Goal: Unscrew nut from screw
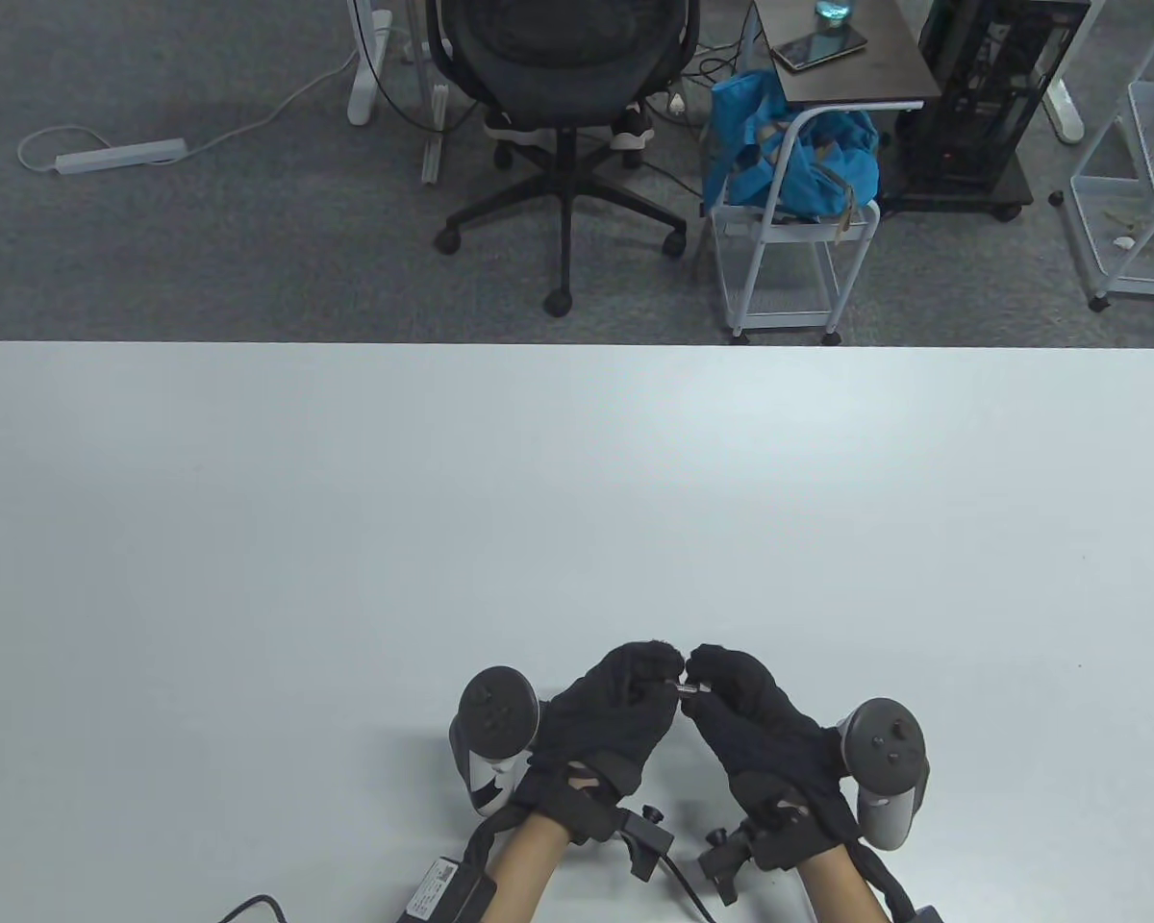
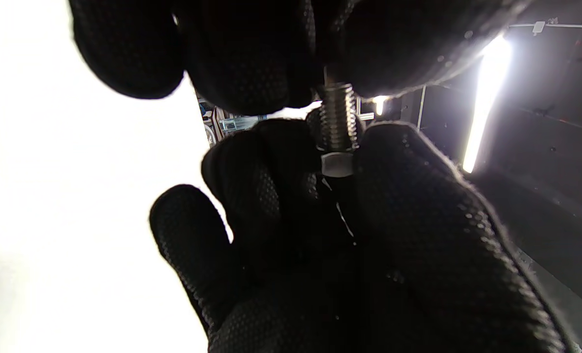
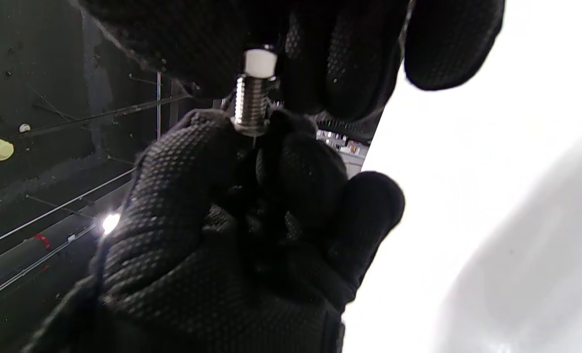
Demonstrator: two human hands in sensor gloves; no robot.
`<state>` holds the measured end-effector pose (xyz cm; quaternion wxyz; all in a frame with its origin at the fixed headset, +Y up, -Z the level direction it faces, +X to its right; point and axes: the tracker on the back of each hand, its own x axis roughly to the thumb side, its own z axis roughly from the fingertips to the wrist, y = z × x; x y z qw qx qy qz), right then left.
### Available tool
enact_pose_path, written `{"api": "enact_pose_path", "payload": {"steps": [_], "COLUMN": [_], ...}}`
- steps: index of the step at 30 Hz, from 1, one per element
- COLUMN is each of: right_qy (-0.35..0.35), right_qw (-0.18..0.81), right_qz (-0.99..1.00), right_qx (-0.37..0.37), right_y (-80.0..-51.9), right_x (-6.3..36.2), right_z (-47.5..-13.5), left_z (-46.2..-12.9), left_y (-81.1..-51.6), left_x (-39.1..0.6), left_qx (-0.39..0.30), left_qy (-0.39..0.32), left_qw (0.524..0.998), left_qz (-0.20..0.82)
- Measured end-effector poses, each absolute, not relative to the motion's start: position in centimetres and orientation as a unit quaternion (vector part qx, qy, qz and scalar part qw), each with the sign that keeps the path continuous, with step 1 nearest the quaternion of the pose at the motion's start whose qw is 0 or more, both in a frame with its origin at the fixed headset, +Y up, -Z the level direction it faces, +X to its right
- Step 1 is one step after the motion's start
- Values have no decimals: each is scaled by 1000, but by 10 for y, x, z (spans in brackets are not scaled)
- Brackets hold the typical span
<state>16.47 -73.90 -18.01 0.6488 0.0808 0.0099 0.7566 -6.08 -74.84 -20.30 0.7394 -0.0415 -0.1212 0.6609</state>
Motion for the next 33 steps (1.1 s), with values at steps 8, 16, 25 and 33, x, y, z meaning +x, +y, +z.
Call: {"api": "enact_pose_path", "payload": {"steps": [8, 16, 25, 33], "right_qy": [68, 45, -15, 24], "right_qw": [662, 667, 647, 665], "right_qz": [746, 741, 760, 743], "right_qx": [34, 69, 57, 71], "right_y": [-754, -745, -740, -744], "right_x": [168, 167, 168, 167], "right_z": [-182, -183, -180, -181], "left_z": [-203, -204, -203, -203], "left_y": [-748, -749, -750, -750], "left_x": [-60, -61, -60, -61], "left_qx": [-38, -53, -48, -45], "left_qy": [-129, -143, -135, -126], "left_qw": [741, 735, 741, 736], "left_qz": [658, 661, 655, 663]}}
